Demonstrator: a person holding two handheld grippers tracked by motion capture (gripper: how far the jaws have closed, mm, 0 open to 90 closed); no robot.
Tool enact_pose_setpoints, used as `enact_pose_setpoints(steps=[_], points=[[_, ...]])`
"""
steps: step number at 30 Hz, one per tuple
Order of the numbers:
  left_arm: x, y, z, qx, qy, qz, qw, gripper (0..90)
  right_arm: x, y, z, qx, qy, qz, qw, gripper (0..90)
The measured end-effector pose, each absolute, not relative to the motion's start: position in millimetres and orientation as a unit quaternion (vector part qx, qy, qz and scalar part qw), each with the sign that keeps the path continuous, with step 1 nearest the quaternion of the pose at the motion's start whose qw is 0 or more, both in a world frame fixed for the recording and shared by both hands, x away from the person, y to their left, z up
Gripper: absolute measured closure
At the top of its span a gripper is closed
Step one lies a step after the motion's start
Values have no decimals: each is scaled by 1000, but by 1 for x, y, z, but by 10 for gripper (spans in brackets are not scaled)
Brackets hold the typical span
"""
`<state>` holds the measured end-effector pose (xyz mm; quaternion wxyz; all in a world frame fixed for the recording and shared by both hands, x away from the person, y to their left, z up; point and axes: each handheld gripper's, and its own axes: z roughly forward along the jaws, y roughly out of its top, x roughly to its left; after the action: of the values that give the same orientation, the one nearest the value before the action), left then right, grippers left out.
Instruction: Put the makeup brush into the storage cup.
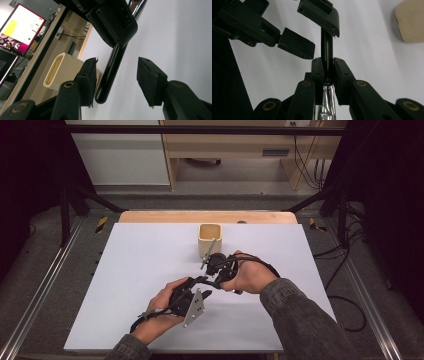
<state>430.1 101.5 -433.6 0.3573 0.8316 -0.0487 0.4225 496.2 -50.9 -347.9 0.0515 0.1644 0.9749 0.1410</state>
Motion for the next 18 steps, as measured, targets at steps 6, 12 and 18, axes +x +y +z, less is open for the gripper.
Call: enact_pose_setpoints(steps=[6,12,18], points=[[429,100,-434,832,-58,427,351,509,495,-50,-349,158,976,143,48,796],[429,100,-434,832,-59,427,349,518,495,-49,-350,154,976,144,48,796],[428,99,-435,834,-63,427,344,540,494,-48,-351,163,976,141,44,796]])
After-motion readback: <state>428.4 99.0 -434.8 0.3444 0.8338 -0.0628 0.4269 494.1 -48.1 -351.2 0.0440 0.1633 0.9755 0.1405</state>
